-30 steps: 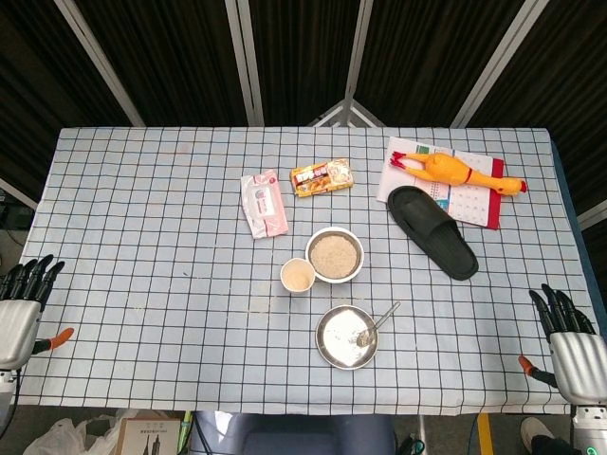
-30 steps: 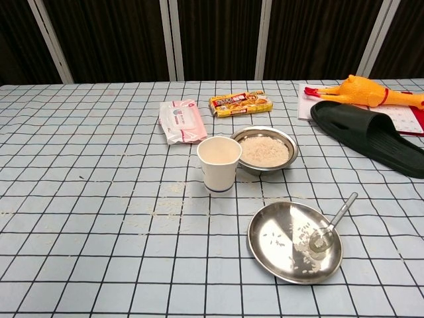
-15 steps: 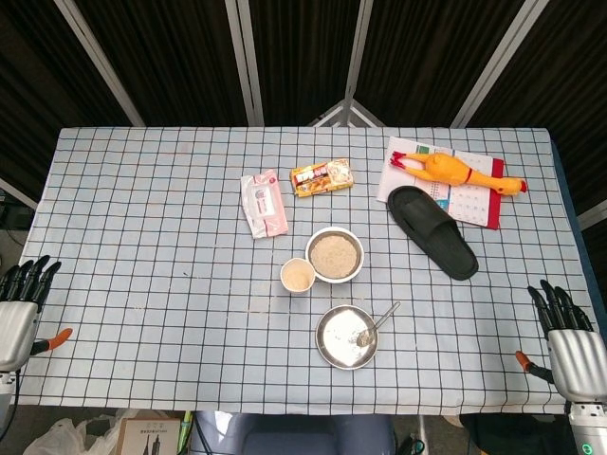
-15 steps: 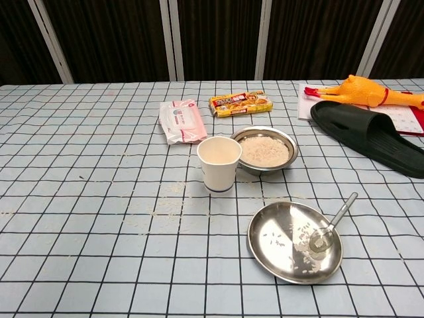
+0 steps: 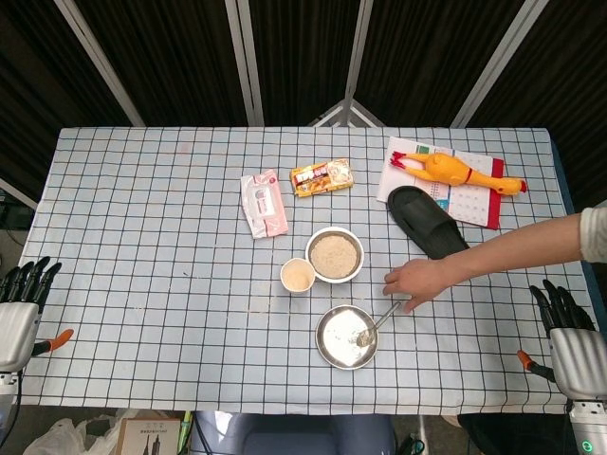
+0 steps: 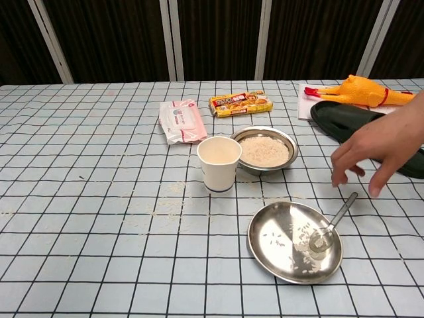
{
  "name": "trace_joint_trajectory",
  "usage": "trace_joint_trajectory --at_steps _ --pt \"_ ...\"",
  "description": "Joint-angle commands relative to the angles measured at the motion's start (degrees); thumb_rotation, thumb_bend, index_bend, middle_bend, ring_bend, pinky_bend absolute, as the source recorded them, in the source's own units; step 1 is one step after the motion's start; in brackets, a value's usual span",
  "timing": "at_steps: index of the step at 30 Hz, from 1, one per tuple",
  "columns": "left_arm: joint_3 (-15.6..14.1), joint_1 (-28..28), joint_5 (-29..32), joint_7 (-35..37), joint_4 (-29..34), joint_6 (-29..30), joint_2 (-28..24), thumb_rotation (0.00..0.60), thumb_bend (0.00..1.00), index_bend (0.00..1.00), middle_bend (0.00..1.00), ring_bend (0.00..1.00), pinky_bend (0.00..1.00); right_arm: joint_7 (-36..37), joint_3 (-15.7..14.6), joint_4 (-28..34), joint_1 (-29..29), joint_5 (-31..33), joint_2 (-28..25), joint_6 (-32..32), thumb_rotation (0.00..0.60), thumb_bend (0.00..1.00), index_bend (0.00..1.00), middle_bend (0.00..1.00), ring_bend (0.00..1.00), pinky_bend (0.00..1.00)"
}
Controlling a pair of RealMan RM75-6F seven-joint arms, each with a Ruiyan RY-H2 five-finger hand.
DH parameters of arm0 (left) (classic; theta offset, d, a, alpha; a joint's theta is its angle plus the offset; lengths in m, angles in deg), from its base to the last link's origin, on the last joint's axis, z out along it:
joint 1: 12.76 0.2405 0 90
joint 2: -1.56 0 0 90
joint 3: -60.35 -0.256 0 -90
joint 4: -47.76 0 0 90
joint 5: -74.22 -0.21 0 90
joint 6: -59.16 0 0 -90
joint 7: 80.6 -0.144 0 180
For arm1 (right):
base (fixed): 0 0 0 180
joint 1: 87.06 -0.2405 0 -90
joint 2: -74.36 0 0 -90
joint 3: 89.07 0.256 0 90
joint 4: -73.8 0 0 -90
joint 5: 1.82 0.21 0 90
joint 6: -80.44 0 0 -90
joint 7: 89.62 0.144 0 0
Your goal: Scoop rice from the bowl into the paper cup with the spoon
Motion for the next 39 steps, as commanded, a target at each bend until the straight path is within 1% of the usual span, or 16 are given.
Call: trace_joint_trajectory --at_steps 1,18,39 --pt "-0.06 -0.01 -0.19 -0.03 0.0 0.0 0.01 0.6 0.0 0.0 0.0 0.0 0.0 -0.37 0.16 0.22 0.03 0.21 -0.04 0.41 0.6 0.21 0.0 0.0 0.0 0.2" --pt "-0.13 0.18 -0.91 1.26 -0.14 0.28 -0.26 0.6 0.0 0.0 0.0 0.0 0.0 -1.19 0.8 0.9 0.41 0.17 0.29 1.04 0.6 0.21 0.0 0.0 0.0 0.2" --pt "-0.18 0.14 -0.78 1.42 0.35 -0.33 -0.55 0.6 0.0 0.0 0.0 0.0 0.0 -0.15 1.38 -0.16 0.74 -1.09 0.77 0.96 0.6 0.21 0.0 0.0 0.0 0.2"
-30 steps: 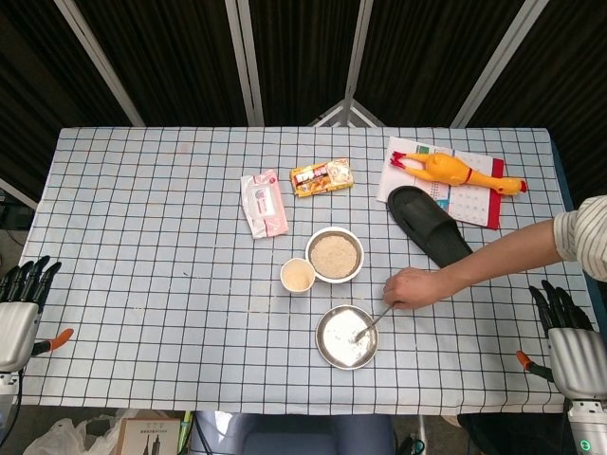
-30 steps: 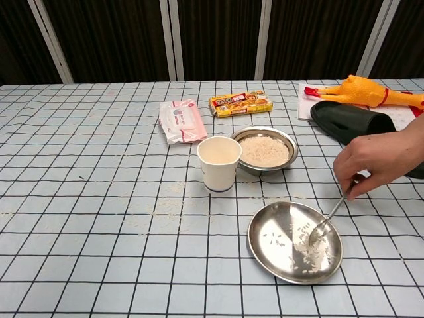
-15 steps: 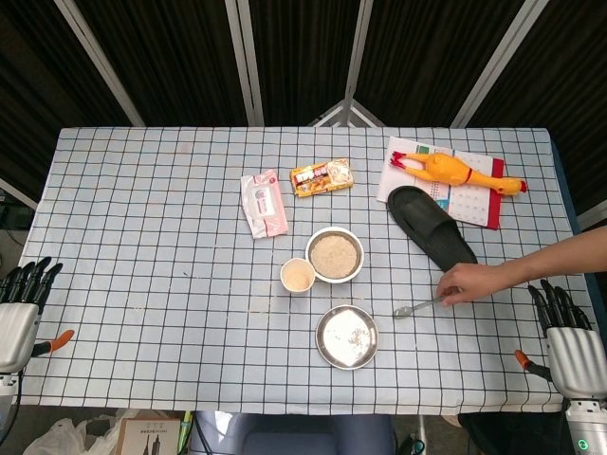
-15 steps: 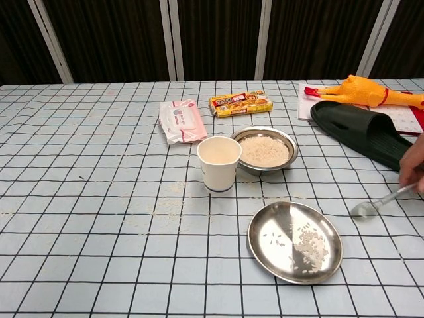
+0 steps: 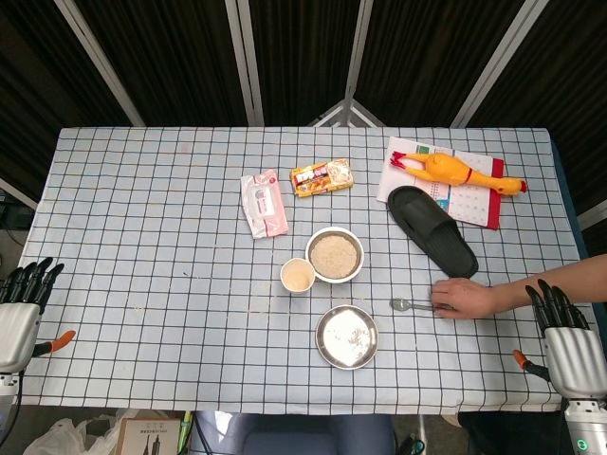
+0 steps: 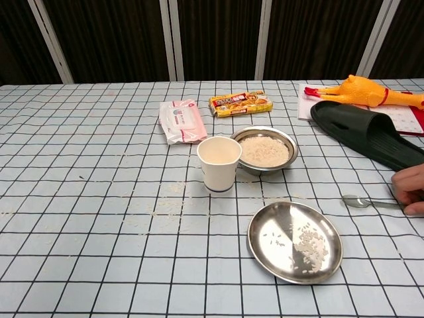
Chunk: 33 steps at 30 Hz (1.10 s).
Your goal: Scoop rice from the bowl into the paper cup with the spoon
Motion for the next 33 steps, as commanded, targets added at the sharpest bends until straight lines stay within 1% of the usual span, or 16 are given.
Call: trace_joint_trajectory --at_steps 1,33 --pt "-0.01 0.01 0.11 -0.02 0.05 -0.11 -0.01 0.6 0.0 0.0 0.0 0.0 0.0 0.08 0.07 -0.01 0.04 0.01 0.01 0.02 0.6 0.21 0.0 0.0 0.0 0.2" --pt "0.08 -0.03 0.47 0.1 0.12 -0.65 -0.25 0.6 0.0 0.0 0.0 0.0 0.0 -0.22 0.75 -0.11 0.24 -0.35 0.26 0.54 0.6 0.21 0.0 0.0 0.0 0.2"
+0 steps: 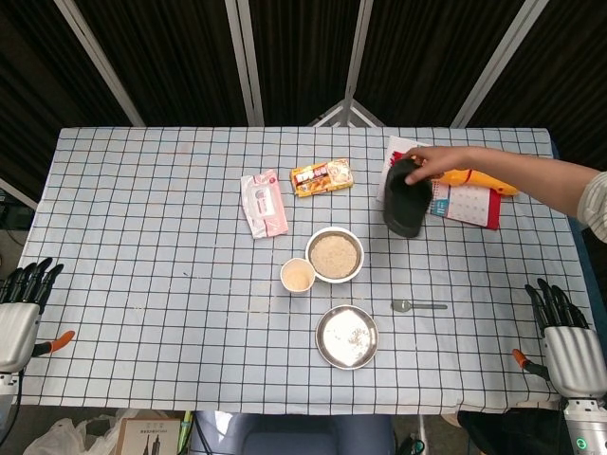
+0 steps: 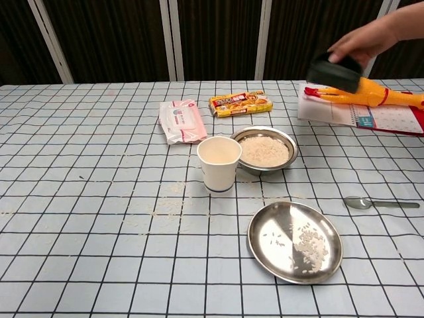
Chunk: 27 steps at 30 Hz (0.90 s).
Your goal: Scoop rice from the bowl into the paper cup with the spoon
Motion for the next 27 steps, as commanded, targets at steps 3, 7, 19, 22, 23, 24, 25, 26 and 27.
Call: trace_joint_trajectory --at_steps 3,7,19,22,23,24,25,26,27 --pt "0.09 0.01 0.21 0.19 -0.08 -0.07 -0.02 0.6 0.0 0.0 0.0 0.0 0.0 -0.2 0.03 0.03 -0.02 0.01 0.05 0.19 0.6 0.21 0.0 0.0 0.0 0.2" --pt "0.09 -0.1 0.31 0.18 0.0 -0.37 -0.1 0.6 0.0 0.0 0.0 0.0 0.0 -0.3 0.07 0.17 -0.04 0.2 0.02 0.5 0.6 0.21 0.0 0.0 0.0 0.2" --pt "0.0 -0.09 0.24 0.19 0.25 -0.47 -0.18 0.6 0.0 0.0 0.0 0.0 0.0 -0.18 0.16 0.3 0.09 0.26 -0.17 0.68 0.6 0.21 0.0 0.0 0.0 0.2" --pt "0.02 -0.1 0.3 0.18 0.26 -0.51 -0.18 0.6 0.0 0.0 0.0 0.0 0.0 -0.08 0.18 0.32 0.1 0.23 -0.17 0.72 0.6 0.21 0.0 0.0 0.0 0.2" --pt "0.02 -0.1 0.29 0.17 0.26 -0.51 -0.18 0.6 0.0 0.0 0.0 0.0 0.0 -0.06 0.18 0.31 0.11 0.18 -0.18 0.69 0.6 0.21 0.0 0.0 0.0 0.2" --pt "0.01 -0.09 0.27 0.16 0.27 -0.51 -0.18 0.6 0.0 0.0 0.0 0.0 0.0 -0.04 0.19 0.3 0.12 0.14 -0.18 0.66 0.6 0.21 0.0 0.0 0.0 0.2" --pt "0.0 -0.09 0.27 0.15 0.28 -0.51 -0.19 0.6 0.0 0.0 0.0 0.0 0.0 0.01 0.21 0.3 0.14 0.08 -0.18 0.62 0.6 0.21 0.0 0.0 0.0 0.2" --pt "0.0 -0.09 0.26 0.15 0.28 -0.51 -0.19 0.6 0.0 0.0 0.0 0.0 0.0 0.03 0.21 0.3 0.15 0.08 -0.18 0.61 0.6 0.21 0.0 0.0 0.0 0.2" --pt "0.0 -0.08 0.26 0.15 0.27 -0.49 -0.2 0.6 0.0 0.0 0.0 0.0 0.0 0.04 0.23 0.31 0.16 0.07 -0.18 0.61 0.6 0.21 0.0 0.0 0.0 0.2"
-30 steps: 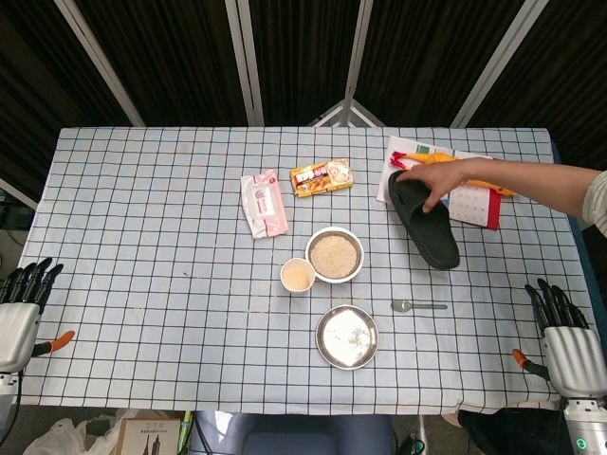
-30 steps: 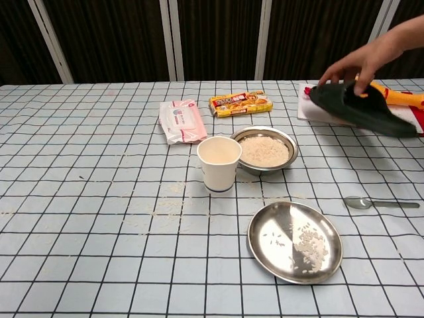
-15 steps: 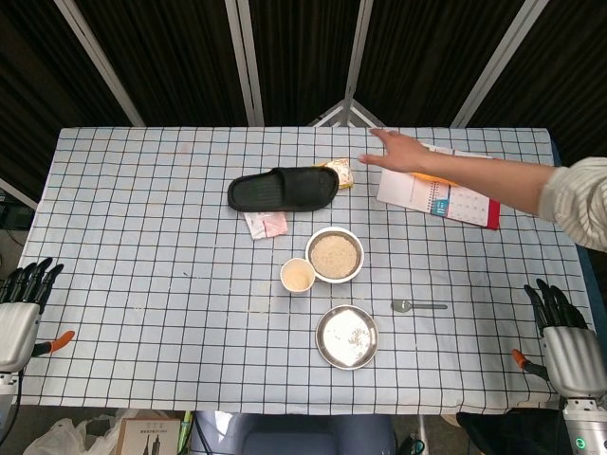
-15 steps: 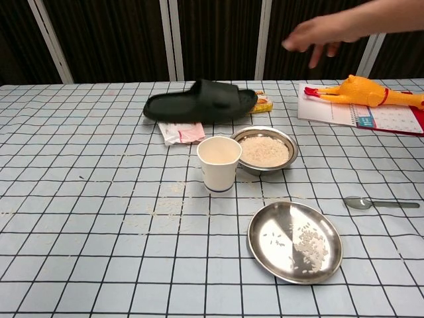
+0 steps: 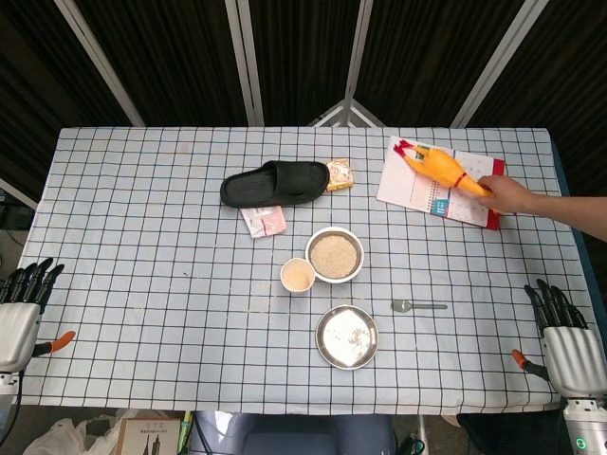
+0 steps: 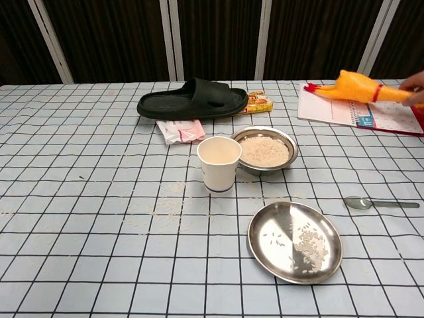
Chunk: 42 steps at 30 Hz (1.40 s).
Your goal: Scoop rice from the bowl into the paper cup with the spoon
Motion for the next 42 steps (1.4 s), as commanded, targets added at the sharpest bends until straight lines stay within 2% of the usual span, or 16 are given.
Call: trace_joint_trajectory --at_steps 1,42 --pt "-0.01 0.02 -0.01 0.01 -0.02 0.02 0.0 0.6 0.0 0.0 0.0 0.0 0.0 0.02 0.03 -0.01 0.01 0.0 0.0 0.0 0.6 0.21 0.0 0.0 0.0 0.2" --pt "0.12 0.08 0.17 0.11 -0.01 0.06 -0.02 0.6 0.0 0.0 0.0 0.0 0.0 0.92 0.28 -0.28 0.22 -0.49 0.03 -0.11 0.6 0.21 0.0 0.0 0.0 0.2"
